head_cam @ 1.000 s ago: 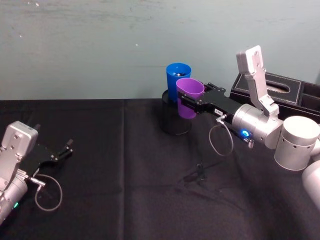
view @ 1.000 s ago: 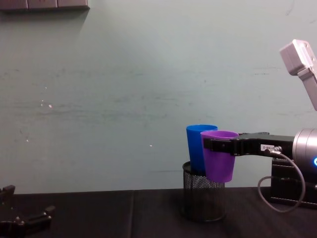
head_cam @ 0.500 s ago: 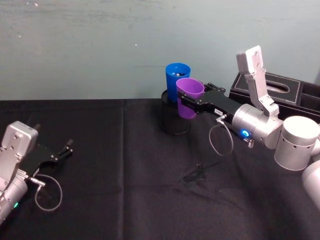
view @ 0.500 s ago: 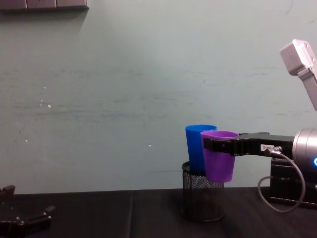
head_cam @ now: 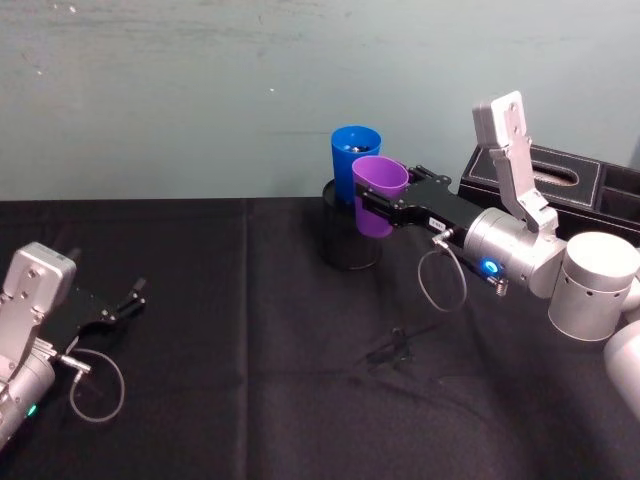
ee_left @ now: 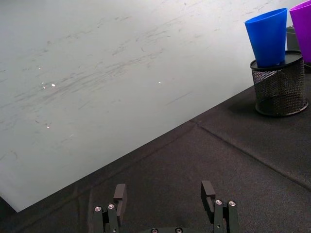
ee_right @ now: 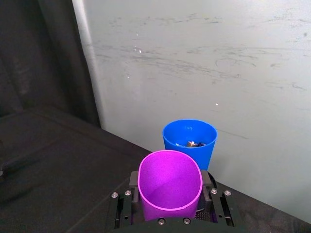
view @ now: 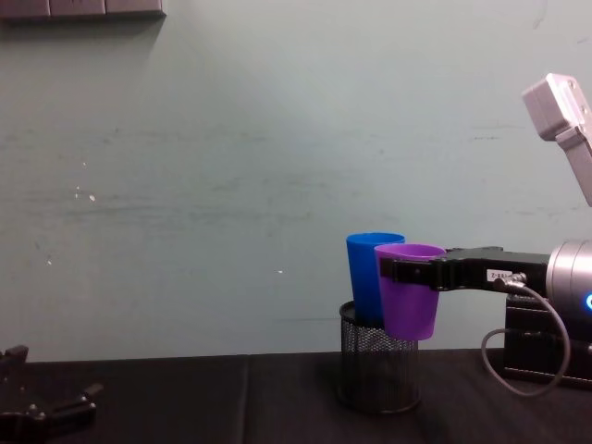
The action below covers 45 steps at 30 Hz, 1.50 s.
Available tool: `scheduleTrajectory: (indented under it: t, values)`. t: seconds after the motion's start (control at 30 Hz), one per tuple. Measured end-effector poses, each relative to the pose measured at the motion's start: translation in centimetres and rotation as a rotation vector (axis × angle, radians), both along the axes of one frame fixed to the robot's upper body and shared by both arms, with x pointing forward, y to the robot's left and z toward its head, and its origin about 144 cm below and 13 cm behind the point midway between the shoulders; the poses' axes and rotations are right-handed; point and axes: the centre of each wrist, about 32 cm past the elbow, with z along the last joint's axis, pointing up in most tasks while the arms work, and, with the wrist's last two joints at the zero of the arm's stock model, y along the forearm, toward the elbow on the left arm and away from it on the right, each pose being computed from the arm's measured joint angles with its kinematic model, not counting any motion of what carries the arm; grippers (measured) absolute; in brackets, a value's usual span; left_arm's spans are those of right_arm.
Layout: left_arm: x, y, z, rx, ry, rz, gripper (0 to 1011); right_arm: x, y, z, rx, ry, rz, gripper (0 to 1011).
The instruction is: Pick up one cup with a gripper and tap it against the other cup.
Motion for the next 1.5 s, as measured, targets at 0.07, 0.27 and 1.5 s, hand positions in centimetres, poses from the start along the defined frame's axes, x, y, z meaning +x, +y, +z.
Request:
scheduleTrajectory:
  t: [0.07, 0.27, 1.5]
  values:
    - [0.0, 0.0, 0.0, 0.0, 0.0, 0.0, 1000, 0.0, 0.0, 0.0, 0.0, 0.0, 0.0, 715]
    - [0.0, 0.0, 0.0, 0.0, 0.0, 0.0, 1000, 0.0, 0.0, 0.0, 0.0, 0.0, 0.0, 713]
    - [0.0, 0.0, 0.0, 0.0, 0.0, 0.0, 1000, 0.63, 0.68, -0.04, -0.003, -0.007, 0.007, 713]
